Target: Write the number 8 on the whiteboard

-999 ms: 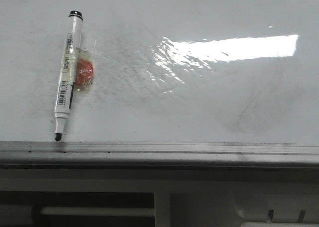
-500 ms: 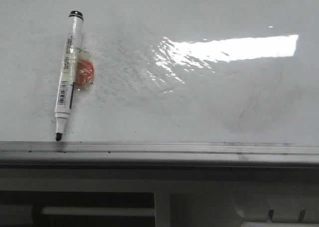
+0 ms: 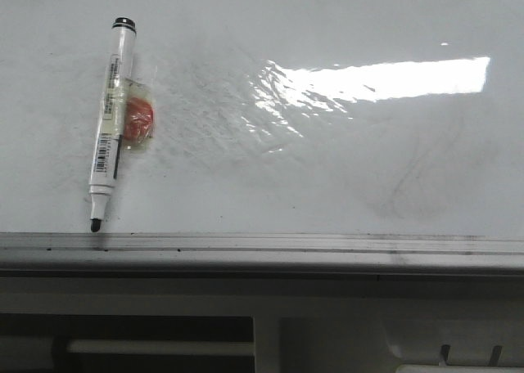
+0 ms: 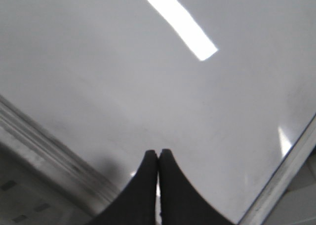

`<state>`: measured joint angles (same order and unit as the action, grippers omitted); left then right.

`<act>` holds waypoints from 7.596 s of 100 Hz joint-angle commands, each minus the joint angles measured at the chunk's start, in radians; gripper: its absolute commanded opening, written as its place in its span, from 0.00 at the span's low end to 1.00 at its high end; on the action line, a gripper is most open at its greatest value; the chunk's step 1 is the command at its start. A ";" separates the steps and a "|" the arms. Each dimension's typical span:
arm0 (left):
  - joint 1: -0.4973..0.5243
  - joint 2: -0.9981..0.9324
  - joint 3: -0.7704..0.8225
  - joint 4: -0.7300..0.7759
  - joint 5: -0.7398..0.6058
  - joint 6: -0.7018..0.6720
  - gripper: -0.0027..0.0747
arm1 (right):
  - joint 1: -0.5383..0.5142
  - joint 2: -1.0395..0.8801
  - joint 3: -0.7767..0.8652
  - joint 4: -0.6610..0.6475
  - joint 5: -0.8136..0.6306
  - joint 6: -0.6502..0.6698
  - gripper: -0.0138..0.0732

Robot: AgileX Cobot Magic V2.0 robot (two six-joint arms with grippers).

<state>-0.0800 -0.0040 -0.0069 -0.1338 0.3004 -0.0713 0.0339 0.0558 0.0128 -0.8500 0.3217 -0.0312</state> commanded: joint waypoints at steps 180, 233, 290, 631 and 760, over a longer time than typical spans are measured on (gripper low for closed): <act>0.002 0.102 -0.181 -0.783 0.064 0.406 0.01 | -0.007 0.186 -0.409 0.909 0.112 0.177 0.09; -0.255 0.587 -0.413 -0.604 0.160 0.479 0.51 | 0.146 0.360 -0.585 0.975 0.213 0.037 0.63; -0.609 1.070 -0.562 -0.694 -0.174 0.504 0.51 | 0.180 0.419 -0.585 0.968 0.146 0.037 0.62; -0.852 0.457 -0.431 -0.853 -0.234 0.960 0.01 | 0.651 0.748 -0.744 0.948 -0.093 -0.348 0.11; -0.852 0.463 -0.411 -0.849 -0.234 0.964 0.01 | 0.502 0.898 -0.719 0.894 -0.187 -0.273 0.11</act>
<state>-0.9318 0.4485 -0.3909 -0.9707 0.1124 0.8967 0.5427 0.9316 -0.6820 0.0564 0.2051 -0.3058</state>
